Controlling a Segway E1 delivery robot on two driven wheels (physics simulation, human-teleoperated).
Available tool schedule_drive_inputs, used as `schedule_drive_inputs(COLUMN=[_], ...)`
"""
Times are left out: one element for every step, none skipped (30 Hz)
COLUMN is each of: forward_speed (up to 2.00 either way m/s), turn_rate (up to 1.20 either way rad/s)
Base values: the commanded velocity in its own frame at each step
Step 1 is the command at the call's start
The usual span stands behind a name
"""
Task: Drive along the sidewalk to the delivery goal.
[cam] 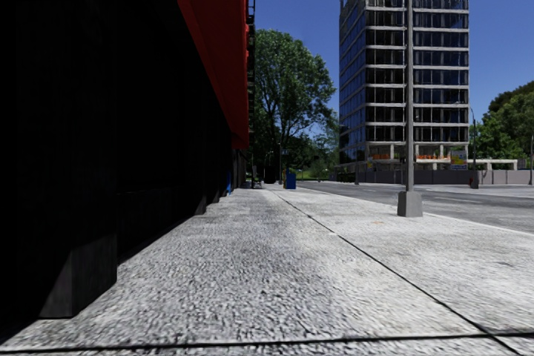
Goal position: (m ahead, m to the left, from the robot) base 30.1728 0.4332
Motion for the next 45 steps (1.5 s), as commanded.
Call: schedule_drive_inputs(forward_speed=[2.00, 2.00, 2.00, 2.00, 2.00, 2.00, 2.00, 2.00, 2.00, 2.00, 2.00, 2.00, 2.00, 2.00, 2.00, 2.00, 2.00, 2.00, 2.00, 2.00, 2.00, 2.00, 2.00, 2.00, 2.00, 2.00, 2.00, 2.00, 2.00, 2.00, 2.00, 2.00, 2.00, 2.00, 2.00, 2.00, 2.00, 2.00, 2.00, 2.00, 2.00, 2.00, 2.00, 2.00, 2.00], turn_rate=[0.00, 0.00, 0.00, 0.00, 0.00, 0.00, 0.00, 0.00, 0.00, 0.00, 0.00, 0.00, 0.00, 0.00, 0.00, 0.00, 0.00, 0.00, 0.00, 0.00, 0.00, 0.00, 0.00, 0.00, 0.00, 0.00, 0.00, 0.00, 0.00, 0.00, 0.00, 0.00, 0.00, 0.00, 0.00, 0.00, 0.00, 0.00, 0.00, 0.00, 0.00, 0.00, 0.00, 0.00, 0.00])
